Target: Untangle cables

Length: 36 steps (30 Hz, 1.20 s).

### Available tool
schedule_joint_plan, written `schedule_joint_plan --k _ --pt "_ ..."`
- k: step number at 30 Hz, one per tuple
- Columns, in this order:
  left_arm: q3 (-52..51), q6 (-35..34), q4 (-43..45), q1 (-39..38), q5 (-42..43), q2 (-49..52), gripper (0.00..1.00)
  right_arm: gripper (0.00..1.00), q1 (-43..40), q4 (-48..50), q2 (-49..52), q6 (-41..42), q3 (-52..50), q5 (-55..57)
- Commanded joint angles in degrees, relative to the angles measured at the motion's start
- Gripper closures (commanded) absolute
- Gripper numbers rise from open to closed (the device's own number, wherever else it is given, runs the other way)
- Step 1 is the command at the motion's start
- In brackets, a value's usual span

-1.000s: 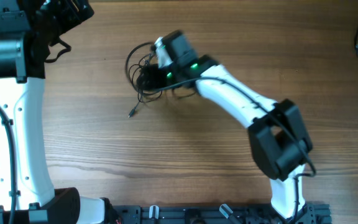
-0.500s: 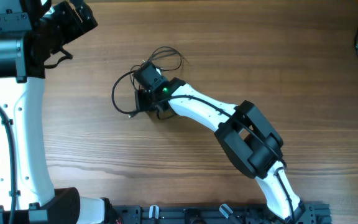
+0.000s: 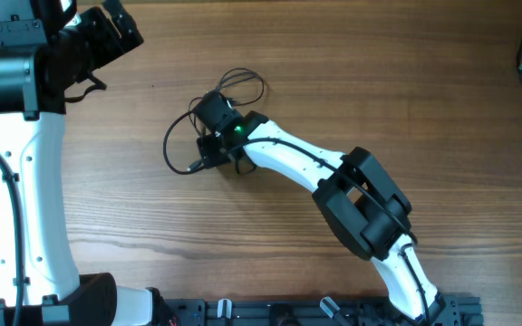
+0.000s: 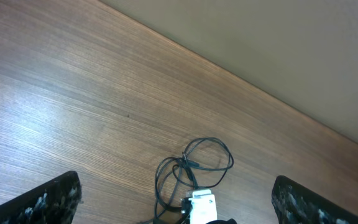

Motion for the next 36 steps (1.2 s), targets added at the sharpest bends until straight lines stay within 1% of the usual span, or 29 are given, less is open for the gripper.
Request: schedule_joint_plan --k 1,4,5,6,8,9,10,12,14,15,16,17,18,19,22,23,27,28,30,33,34,35,36 --pt "0.57 -0.55 -0.09 0.20 0.48 0.48 0.00 0.25 -0.35 0.46 2.82 -9.22 -1.99 -2.34" --pt "0.57 -0.55 -0.13 0.20 0.48 1.33 0.00 0.24 -0.35 1.40 2.73 -33.03 -2.01 -2.84" --pt "0.57 -0.55 -0.33 0.20 0.48 1.81 0.00 0.24 -0.35 0.74 2.73 -38.36 -2.01 -2.25" --pt "0.57 -0.52 -0.59 0.20 0.48 2.19 0.00 0.31 -0.46 0.44 2.73 -44.89 -2.01 -1.03" --pt "0.57 -0.55 -0.68 0.20 0.48 2.80 0.00 0.35 -0.46 0.83 2.73 -51.58 -2.01 1.57" --pt "0.57 -0.55 -0.68 0.20 0.48 3.15 0.00 0.38 -0.46 1.16 2.73 -53.57 -2.01 2.86" --pt "0.57 -0.55 -0.72 0.20 0.48 3.58 0.00 0.56 -0.46 1.51 2.75 -54.03 -2.01 4.02" --pt "0.57 -0.55 -0.76 0.20 0.48 4.11 0.00 0.96 -0.46 1.57 2.78 -52.06 -2.14 2.60" --pt "0.57 -0.55 -0.52 0.20 0.48 4.13 0.00 0.96 -0.46 3.89 2.78 -47.19 -3.63 -0.02" --pt "0.57 -0.55 -0.33 0.20 0.48 4.13 0.00 0.96 -0.46 7.58 2.78 -43.28 -5.86 -1.03" --pt "0.57 -0.55 -0.37 0.20 0.48 4.13 0.00 0.96 -0.46 8.92 2.78 -41.35 -6.80 -0.98" --pt "0.57 -0.52 -0.39 0.20 0.48 4.13 0.00 0.96 -0.46 9.18 2.78 -39.15 -7.06 -0.92" --pt "0.57 -0.50 -0.37 0.20 0.48 4.13 0.00 0.96 -0.46 8.44 2.16 -34.77 -6.84 -0.33" --pt "0.57 0.13 -0.37 0.20 0.48 4.13 0.00 0.96 -0.52 6.91 1.03 -32.83 -6.40 -0.39" --pt "0.57 2.27 -0.24 0.22 0.48 4.13 0.01 0.96 -0.70 3.10 -7.61 -31.69 -5.57 -0.31" --pt "0.57 2.27 0.17 0.22 0.48 4.13 0.01 0.96 -1.42 2.05 -13.92 -29.46 -5.57 -0.33" --pt "0.57 2.73 1.36 0.20 1.79 4.24 0.00 0.96 -5.25 1.27 -31.43 -23.02 -5.57 -0.31" --pt "0.57 2.97 1.29 0.20 3.58 4.55 0.00 0.96 -6.60 0.83 -35.10 -20.94 -5.57 -0.28" --pt "0.57 6.45 1.01 0.20 12.92 6.21 0.00 0.96 -10.21 -1.07 -41.09 -19.04 -5.57 -0.31" --pt "0.57 8.35 -0.42 0.20 31.06 10.54 0.00 0.96 -14.16 -3.58 -45.57 -17.57 -5.57 -0.31" --pt "0.57 8.35 -0.83 0.13 35.47 12.26 0.00 0.96 -15.15 -4.17 -46.40 -17.55 -5.57 -0.33" --pt "0.57 8.35 -1.09 0.00 37.66 13.88 0.00 0.96 -16.06 -4.66 -47.12 -17.57 -5.57 -0.28" --pt "0.57 8.37 -1.31 -0.37 37.59 15.69 0.00 0.96 -17.22 -5.14 -47.87 -17.51 -5.57 -0.31"
